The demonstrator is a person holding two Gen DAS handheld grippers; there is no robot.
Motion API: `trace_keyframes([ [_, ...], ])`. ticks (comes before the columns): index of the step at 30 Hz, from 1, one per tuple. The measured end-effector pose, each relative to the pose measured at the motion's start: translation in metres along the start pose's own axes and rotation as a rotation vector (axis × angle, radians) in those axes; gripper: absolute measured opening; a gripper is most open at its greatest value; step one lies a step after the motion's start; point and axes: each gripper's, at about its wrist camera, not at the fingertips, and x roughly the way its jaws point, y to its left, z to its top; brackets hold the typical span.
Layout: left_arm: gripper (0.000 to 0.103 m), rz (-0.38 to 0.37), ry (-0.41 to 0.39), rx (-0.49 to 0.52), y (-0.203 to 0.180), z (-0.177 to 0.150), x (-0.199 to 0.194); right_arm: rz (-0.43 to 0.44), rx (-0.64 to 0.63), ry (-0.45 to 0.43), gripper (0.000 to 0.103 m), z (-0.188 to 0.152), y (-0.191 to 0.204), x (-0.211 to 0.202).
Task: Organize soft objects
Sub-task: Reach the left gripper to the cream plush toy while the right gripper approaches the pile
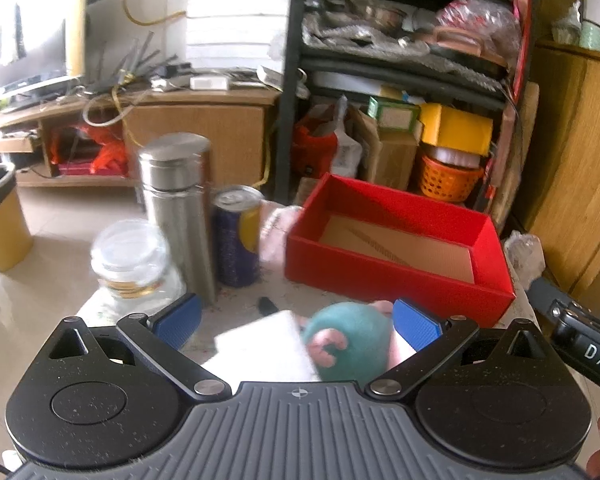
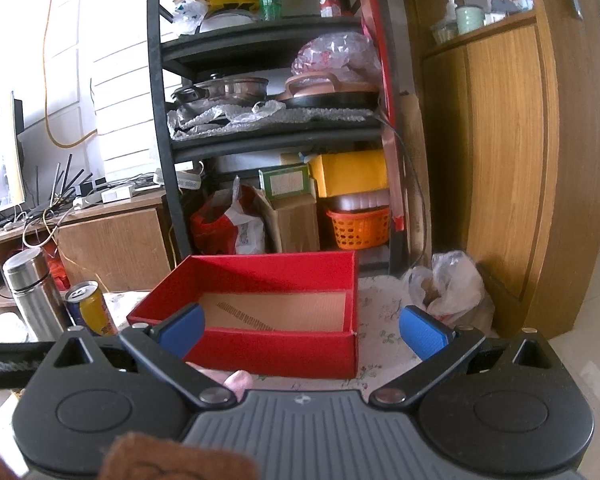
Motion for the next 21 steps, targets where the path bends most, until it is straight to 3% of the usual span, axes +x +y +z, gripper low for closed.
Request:
trace_keyframes([
  [4, 0.097, 0.014, 0.029, -0.004, 0.018, -0.014, -0.019, 0.006, -0.008, 0.009, 0.079, -0.003, -0.005, -0.008],
  [10, 0.097, -0.014, 0.170, 0.014, 0.027, -0.059, -0.041, 0.023, -0.013, 0.057, 0.079, -0.007, -0.009, -0.016],
  [21, 0.095, -0.051, 0.392, 0.092, -0.006, -0.116, -0.014, 0.066, -0.043, 0.114, 0.079, -0.014, -0.011, -0.028],
])
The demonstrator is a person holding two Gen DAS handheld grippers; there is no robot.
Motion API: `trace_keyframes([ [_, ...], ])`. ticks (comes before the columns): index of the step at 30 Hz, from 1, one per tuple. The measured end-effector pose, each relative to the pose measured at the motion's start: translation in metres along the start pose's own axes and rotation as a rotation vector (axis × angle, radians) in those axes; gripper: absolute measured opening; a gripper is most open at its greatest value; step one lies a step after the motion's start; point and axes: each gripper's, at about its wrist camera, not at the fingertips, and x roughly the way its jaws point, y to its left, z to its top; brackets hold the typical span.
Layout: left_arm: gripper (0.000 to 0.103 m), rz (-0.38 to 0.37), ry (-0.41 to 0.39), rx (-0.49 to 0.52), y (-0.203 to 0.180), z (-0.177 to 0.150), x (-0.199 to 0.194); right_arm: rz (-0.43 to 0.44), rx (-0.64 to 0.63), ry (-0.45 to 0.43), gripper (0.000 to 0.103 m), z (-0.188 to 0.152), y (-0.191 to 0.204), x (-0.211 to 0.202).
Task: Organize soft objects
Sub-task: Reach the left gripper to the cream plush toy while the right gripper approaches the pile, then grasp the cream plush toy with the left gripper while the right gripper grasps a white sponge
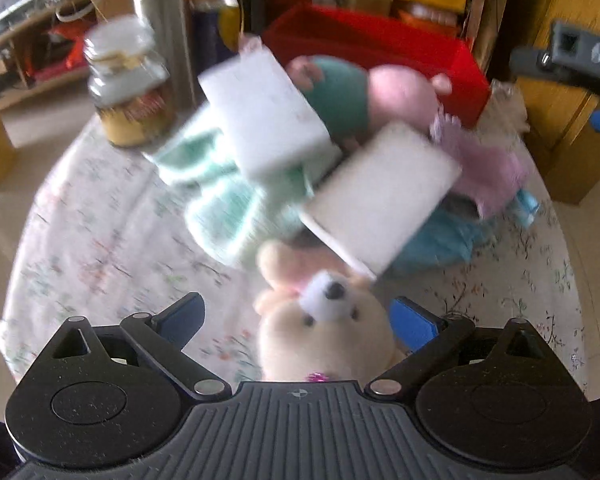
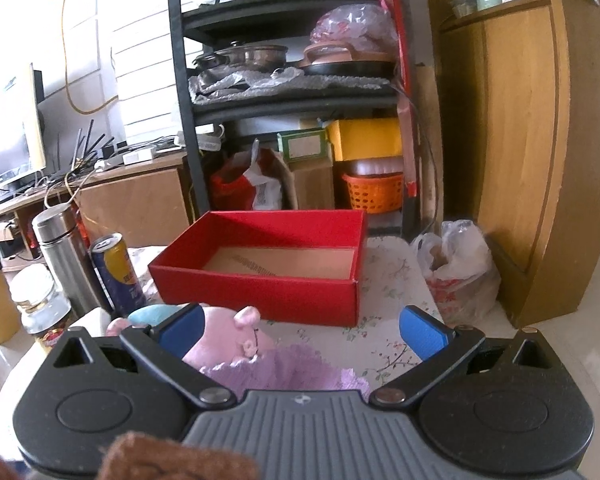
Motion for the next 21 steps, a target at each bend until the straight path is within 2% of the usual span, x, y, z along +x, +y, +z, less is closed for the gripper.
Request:
trace_keyframes([
  [4, 0.092, 0.021, 0.055, -0.019, -0.004, 0.000, 0.019, 0.045, 0.031, 0.055, 0.079, 0.000, -0.002, 0.004],
  [8, 0.078, -0.046, 0.105, -0.085, 0.001, -0.003, 0.029, 0.127, 0.056, 0.114, 0.079, 0.000, 0.000, 0.006],
  [9, 0.077, -0.051, 0.104, -0.075, 0.001, -0.004, 0.029, 0.155, 0.056, 0.129, 0.079, 0.000, 0.002, 0.007],
  [11, 0.066, -0.068, 0.097, -0.051, 0.001, -0.005, 0.027, 0.210, 0.062, 0.165, 0.079, -0.002, 0.006, 0.008],
  [12, 0.065, -0.087, 0.099, -0.051, 0.002, -0.005, 0.026, 0.231, 0.070, 0.187, 0.079, -0.003, 0.007, 0.009],
  [16, 0.057, -0.108, 0.089, -0.035, 0.008, -0.009, 0.015, 0.290, 0.120, 0.313, 0.079, -0.010, 0.010, 0.019],
  [21, 0.056, -0.116, 0.077, -0.038, 0.026, -0.014, 0.001, 0.349, 0.291, 0.503, 0.079, -0.028, 0.006, 0.045],
])
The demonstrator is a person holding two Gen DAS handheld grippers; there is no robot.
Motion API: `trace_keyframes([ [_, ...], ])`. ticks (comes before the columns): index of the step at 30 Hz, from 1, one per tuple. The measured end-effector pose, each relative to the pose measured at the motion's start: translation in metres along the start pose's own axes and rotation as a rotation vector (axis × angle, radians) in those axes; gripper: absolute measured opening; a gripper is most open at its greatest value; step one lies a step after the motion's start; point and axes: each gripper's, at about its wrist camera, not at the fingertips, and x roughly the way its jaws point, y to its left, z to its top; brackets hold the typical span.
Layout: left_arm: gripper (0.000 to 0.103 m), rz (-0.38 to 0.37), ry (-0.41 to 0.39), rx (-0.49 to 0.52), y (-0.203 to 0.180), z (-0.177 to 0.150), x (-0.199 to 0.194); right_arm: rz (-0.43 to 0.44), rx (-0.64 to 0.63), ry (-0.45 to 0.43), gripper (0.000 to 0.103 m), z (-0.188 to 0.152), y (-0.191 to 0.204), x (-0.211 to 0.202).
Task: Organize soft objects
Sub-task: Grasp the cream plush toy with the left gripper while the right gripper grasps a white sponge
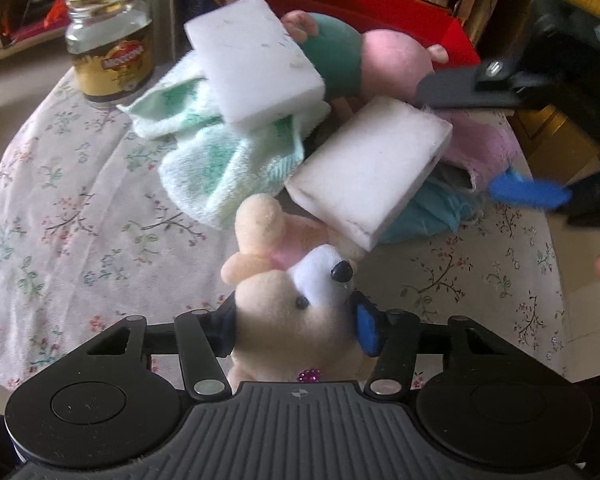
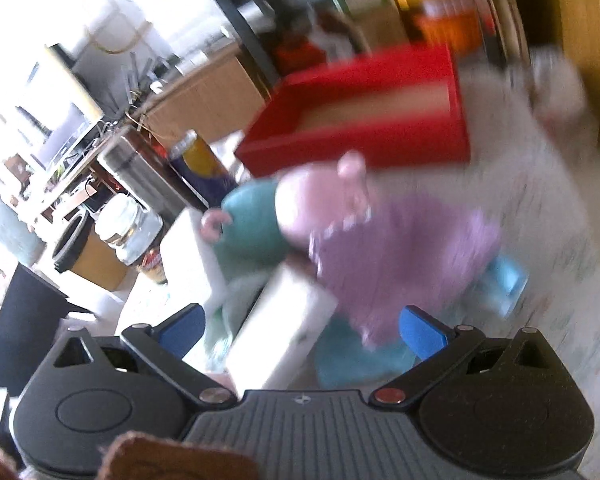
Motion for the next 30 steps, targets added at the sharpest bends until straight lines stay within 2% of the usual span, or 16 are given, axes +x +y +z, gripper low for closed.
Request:
trace_keyframes([
  [3, 0.056, -0.001, -0.009, -0.010, 0.008, 0.001, -0.006, 0.031, 0.110, 0.065, 0.078, -0.001, -0.009, 0.017],
  [8, 0.057, -0.020, 0.021, -0.041, 0.019, 0.000, -0.003, 0.071, 0.139, 0.103, 0.074, -0.002, -0.002, 0.036],
  [10, 0.058, -0.021, 0.029, -0.046, 0.018, 0.001, 0.000, 0.118, 0.189, 0.143, 0.059, -0.004, -0.004, 0.046],
  [11, 0.058, -0.023, 0.034, -0.045, 0.019, 0.002, 0.001, 0.151, 0.229, 0.182, 0.047, -0.006, -0.009, 0.051],
  [13, 0.059, -0.025, 0.036, -0.040, 0.017, 0.002, 0.001, 0.182, 0.311, 0.252, 0.044, -0.013, -0.018, 0.065],
  [14, 0.060, -0.024, 0.036, -0.035, 0.016, 0.002, 0.003, 0.170, 0.346, 0.271, 0.042, -0.018, -0.023, 0.072],
  [15, 0.060, -0.025, 0.036, -0.030, 0.014, 0.002, 0.002, 0.166, 0.356, 0.276, 0.032, -0.021, -0.026, 0.076],
  [17, 0.061, -0.030, 0.038, -0.035, 0.014, 0.002, 0.002, 0.188, 0.398, 0.299, 0.025, -0.023, -0.030, 0.083],
  [20, 0.061, -0.035, 0.042, -0.045, 0.016, 0.001, 0.002, 0.231, 0.419, 0.273, 0.016, -0.024, -0.029, 0.082],
  [23, 0.062, -0.036, 0.045, -0.049, 0.016, 0.001, 0.004, 0.212, 0.401, 0.241, 0.016, -0.022, -0.027, 0.077],
  [25, 0.062, -0.031, 0.044, -0.043, 0.016, 0.002, 0.005, 0.195, 0.403, 0.220, 0.012, -0.021, -0.028, 0.074],
  [27, 0.062, -0.027, 0.041, -0.035, 0.015, 0.003, 0.006, 0.186, 0.382, 0.190, 0.000, -0.020, -0.029, 0.066],
  [30, 0.061, -0.022, 0.035, -0.022, 0.011, 0.004, 0.004, 0.180, 0.343, 0.150, 0.000, -0.017, -0.030, 0.057],
])
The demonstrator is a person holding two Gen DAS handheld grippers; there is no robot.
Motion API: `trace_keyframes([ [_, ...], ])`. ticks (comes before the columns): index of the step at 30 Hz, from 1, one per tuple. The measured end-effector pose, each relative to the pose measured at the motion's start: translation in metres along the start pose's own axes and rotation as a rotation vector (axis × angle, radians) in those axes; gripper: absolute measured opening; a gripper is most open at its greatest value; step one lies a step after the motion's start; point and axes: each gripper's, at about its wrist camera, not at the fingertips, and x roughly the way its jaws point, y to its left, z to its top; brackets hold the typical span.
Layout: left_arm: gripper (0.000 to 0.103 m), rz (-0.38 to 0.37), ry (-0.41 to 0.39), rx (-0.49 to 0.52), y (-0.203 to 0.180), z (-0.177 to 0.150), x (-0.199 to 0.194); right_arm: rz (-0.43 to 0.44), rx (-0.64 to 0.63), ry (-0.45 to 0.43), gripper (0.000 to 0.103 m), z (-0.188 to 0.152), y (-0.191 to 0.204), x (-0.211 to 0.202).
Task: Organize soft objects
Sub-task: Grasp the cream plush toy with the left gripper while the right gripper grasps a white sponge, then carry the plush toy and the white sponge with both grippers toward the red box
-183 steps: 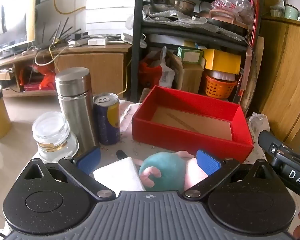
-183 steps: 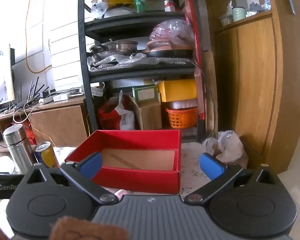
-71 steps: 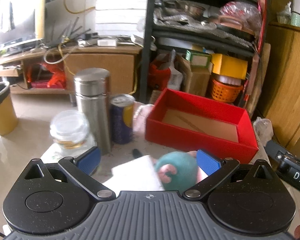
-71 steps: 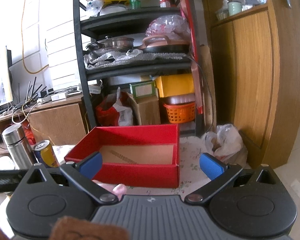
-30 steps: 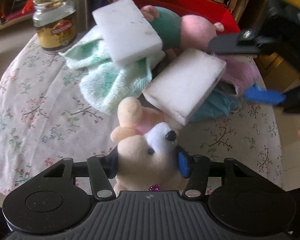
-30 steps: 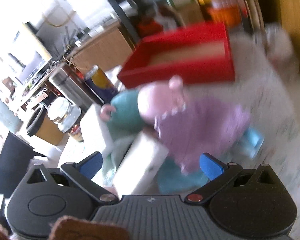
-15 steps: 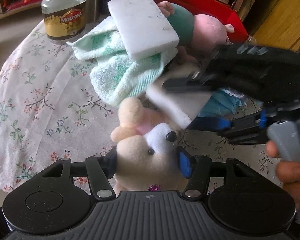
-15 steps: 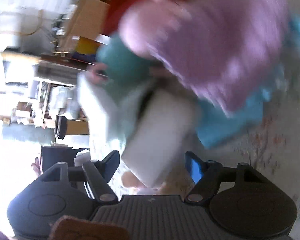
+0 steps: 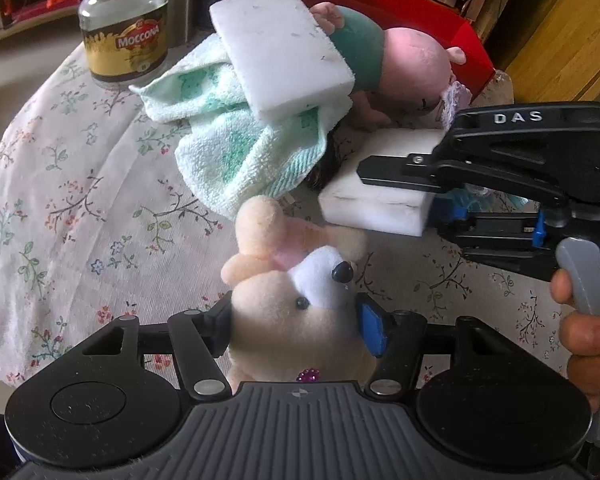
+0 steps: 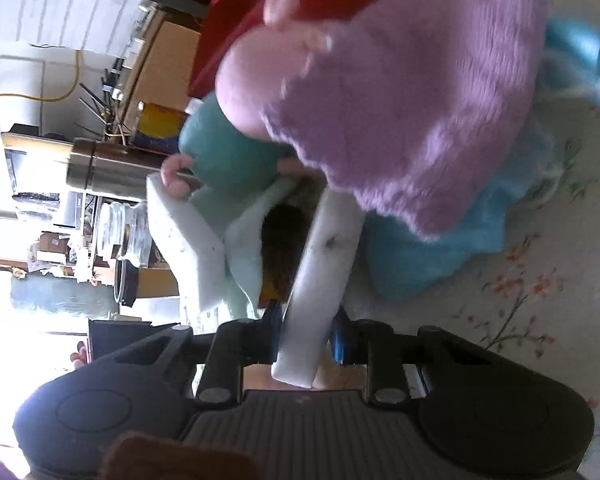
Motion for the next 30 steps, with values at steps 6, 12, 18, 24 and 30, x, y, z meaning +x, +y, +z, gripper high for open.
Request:
trace_keyframes([
  [6, 0.059, -0.018, -0.020, 0.028, -0.007, 0.002, -0.005, -0.013, -0.054, -0.021, 0.000, -0.002, 0.006, -0.012],
  [12, 0.058, -0.009, -0.091, 0.028, -0.011, 0.002, -0.033, 0.023, -0.133, -0.084, 0.000, -0.011, 0.030, -0.040],
  [18, 0.058, -0.078, -0.158, 0.007, -0.016, 0.014, -0.069, 0.064, -0.152, -0.166, 0.000, -0.020, 0.039, -0.078],
  [24, 0.058, -0.089, -0.235, -0.014, -0.028, 0.041, -0.080, 0.053, -0.207, -0.264, 0.000, -0.008, 0.051, -0.106],
  [30, 0.058, -0.064, -0.331, -0.001, -0.041, 0.072, -0.096, 0.056, -0.229, -0.298, 0.000, -0.003, 0.057, -0.121],
])
